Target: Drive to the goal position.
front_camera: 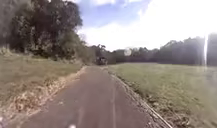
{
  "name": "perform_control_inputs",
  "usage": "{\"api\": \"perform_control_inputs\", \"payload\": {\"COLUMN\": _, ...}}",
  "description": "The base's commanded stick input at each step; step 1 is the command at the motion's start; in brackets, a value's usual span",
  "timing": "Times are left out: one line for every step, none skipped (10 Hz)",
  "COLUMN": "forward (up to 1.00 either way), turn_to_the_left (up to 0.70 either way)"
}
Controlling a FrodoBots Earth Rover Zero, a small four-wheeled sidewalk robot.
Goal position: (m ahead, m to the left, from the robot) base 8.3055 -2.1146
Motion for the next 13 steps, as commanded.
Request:
{"api": "perform_control_inputs", "payload": {"forward": 0.7, "turn_to_the_left": 0.0}}
{"api": "perform_control_inputs", "payload": {"forward": 0.7, "turn_to_the_left": 0.0}}
{"api": "perform_control_inputs", "payload": {"forward": 0.7, "turn_to_the_left": 0.0}}
{"api": "perform_control_inputs", "payload": {"forward": 0.7, "turn_to_the_left": 0.0}}
{"api": "perform_control_inputs", "payload": {"forward": 0.7, "turn_to_the_left": 0.0}}
{"api": "perform_control_inputs", "payload": {"forward": 0.7, "turn_to_the_left": 0.0}}
{"api": "perform_control_inputs", "payload": {"forward": 0.7, "turn_to_the_left": 0.0}}
{"api": "perform_control_inputs", "payload": {"forward": 0.7, "turn_to_the_left": 0.0}}
{"api": "perform_control_inputs", "payload": {"forward": 0.7, "turn_to_the_left": 0.0}}
{"api": "perform_control_inputs", "payload": {"forward": 0.7, "turn_to_the_left": 0.0}}
{"api": "perform_control_inputs", "payload": {"forward": 0.7, "turn_to_the_left": 0.0}}
{"api": "perform_control_inputs", "payload": {"forward": 0.7, "turn_to_the_left": 0.0}}
{"api": "perform_control_inputs", "payload": {"forward": 0.7, "turn_to_the_left": 0.31}}
